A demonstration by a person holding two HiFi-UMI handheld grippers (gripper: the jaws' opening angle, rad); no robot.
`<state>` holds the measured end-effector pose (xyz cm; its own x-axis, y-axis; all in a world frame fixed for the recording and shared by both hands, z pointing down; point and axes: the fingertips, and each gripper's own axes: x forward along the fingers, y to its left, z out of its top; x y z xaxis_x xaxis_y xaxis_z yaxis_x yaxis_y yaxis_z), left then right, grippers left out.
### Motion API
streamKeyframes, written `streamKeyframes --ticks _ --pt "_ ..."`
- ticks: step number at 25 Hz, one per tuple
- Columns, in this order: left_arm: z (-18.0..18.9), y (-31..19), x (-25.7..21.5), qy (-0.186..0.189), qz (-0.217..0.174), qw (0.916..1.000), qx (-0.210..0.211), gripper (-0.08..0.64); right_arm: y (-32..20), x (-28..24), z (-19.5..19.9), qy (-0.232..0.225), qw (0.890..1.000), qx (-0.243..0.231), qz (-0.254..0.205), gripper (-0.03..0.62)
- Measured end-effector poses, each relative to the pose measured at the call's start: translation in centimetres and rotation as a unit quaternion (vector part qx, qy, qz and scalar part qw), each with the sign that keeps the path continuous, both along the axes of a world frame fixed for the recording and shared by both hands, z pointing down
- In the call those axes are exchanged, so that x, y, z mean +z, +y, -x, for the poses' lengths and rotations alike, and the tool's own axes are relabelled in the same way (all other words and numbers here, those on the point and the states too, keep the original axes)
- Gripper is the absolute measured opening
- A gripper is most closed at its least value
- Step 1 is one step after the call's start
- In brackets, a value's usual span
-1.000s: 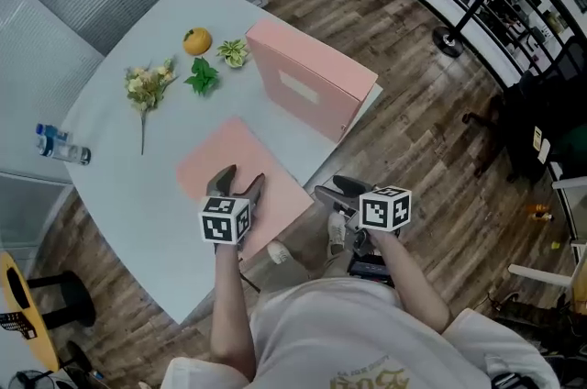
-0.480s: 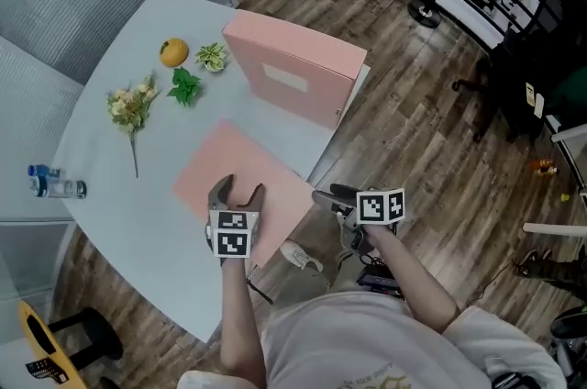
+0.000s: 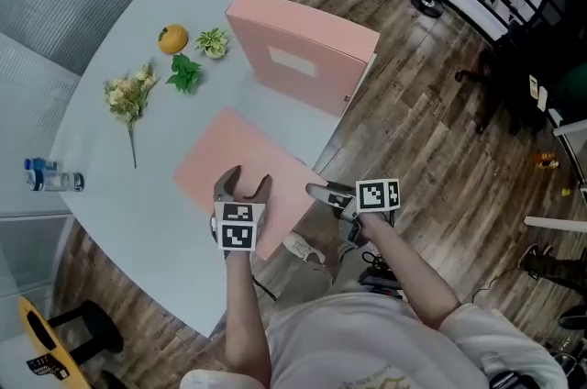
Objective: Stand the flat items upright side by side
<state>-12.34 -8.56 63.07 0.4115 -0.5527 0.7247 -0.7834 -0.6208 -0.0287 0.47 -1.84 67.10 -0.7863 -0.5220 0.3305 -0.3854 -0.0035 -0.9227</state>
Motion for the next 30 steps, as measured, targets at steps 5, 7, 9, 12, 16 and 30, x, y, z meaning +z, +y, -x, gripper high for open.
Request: streamKeyframes --ticks 5,7,9,12,16,30 --pt "0.3 -0.2 0.2 0.009 -0.001 1.0000 -0.001 0.284 -0.2 0.1 0.1 -0.010 1.000 -0.003 0.010 0.336" --pt "0.5 -0.2 0.2 0.012 -0.004 0.9999 -0.002 0.284 -0.2 -0.1 0.2 -0.007 1.000 0.001 0.011 0.333" --pt "0.5 -0.2 0.1 0.017 -0.003 0.9999 -0.003 0.284 -0.2 -0.4 0.2 -0.005 1.000 0.005 0.012 0.331" --pt "0.5 0.0 -0.3 0.024 -0.003 0.9997 -0.003 0.284 0.1 -1.0 0.1 -0.004 1.000 0.002 0.018 0.325" --pt "0.4 0.3 -0.9 0.047 -0.005 0.9989 -0.004 0.282 0.2 -2.1 -0.2 0.011 1.000 0.002 0.005 0.325" --pt "-0.1 0.5 -4.0 0.150 -0.048 0.9872 -0.023 0.284 -0.3 -7.1 -1.5 0.087 0.995 -0.005 -0.053 0.316"
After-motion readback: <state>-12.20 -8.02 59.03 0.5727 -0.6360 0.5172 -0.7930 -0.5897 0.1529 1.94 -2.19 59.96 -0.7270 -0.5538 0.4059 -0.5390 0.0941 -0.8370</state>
